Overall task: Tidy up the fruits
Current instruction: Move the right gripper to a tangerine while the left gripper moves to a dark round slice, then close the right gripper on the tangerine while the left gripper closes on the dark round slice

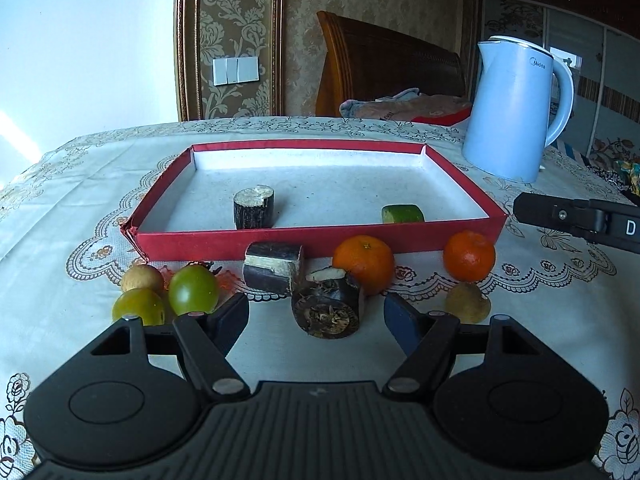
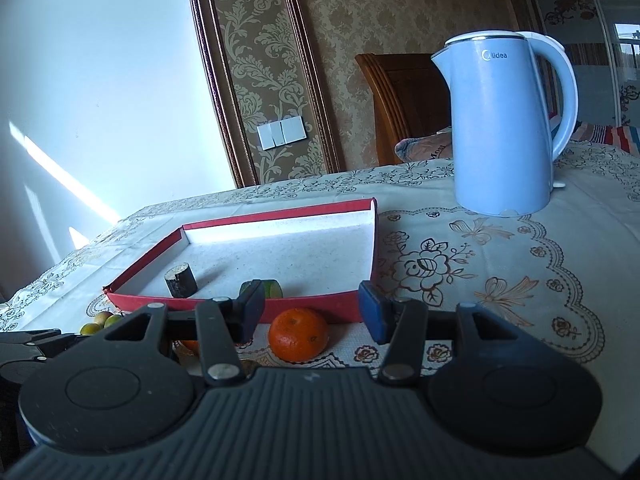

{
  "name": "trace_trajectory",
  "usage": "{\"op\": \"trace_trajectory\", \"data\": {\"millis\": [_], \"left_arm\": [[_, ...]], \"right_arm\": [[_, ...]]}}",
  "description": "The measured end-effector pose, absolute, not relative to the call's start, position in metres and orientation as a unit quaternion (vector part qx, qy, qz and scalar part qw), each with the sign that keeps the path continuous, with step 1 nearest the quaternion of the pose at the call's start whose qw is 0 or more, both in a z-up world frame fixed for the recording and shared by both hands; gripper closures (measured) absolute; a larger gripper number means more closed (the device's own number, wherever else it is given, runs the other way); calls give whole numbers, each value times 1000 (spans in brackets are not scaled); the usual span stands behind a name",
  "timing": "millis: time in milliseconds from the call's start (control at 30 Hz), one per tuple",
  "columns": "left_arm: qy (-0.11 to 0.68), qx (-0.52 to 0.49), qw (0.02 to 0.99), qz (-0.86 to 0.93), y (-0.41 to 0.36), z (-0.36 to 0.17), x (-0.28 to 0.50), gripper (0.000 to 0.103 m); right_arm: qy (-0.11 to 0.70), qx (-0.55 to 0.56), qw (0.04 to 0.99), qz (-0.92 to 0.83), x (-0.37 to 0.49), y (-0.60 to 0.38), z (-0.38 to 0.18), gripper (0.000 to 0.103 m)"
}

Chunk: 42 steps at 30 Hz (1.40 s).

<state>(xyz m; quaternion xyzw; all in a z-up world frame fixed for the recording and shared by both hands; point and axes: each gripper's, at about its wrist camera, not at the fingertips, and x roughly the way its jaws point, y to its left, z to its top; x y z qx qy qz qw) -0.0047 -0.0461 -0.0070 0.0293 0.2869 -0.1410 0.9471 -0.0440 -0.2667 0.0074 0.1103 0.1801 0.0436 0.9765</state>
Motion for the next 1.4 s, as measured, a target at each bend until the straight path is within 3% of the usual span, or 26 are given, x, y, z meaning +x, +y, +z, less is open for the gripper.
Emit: {"op": "trace_trajectory", "data": {"millis": [100, 200, 867, 1033, 1167, 1267, 1333, 1400], "left_arm": [[286, 31, 947, -142, -50, -7, -4, 29], [289, 29, 946, -141, -53, -7, -2, 29], [295, 28, 946, -128, -61, -11, 4, 33], [302, 24, 943, -136, -60, -12, 6, 44], [304, 17, 942, -140, -59, -13, 6, 45], [306, 17, 941, -140, -59, -14, 7, 46], [307, 17, 941, -141, -59, -14, 7, 54], [308, 16, 941, -139, -58, -15, 7, 56]], "right_arm": [[184, 109, 976, 44, -45, -269, 6, 54], [189, 105, 975, 46, -46, -269, 5, 46], [262, 45, 963, 51, -8, -236, -4, 45], [272, 40, 961, 38, -2, -236, -9, 46], [279, 40, 959, 38, 2, -236, -13, 53], [280, 38, 958, 38, 3, -234, -13, 53], [280, 37, 959, 37, 3, -234, -13, 53], [280, 36, 959, 38, 4, -234, -13, 56]]}}
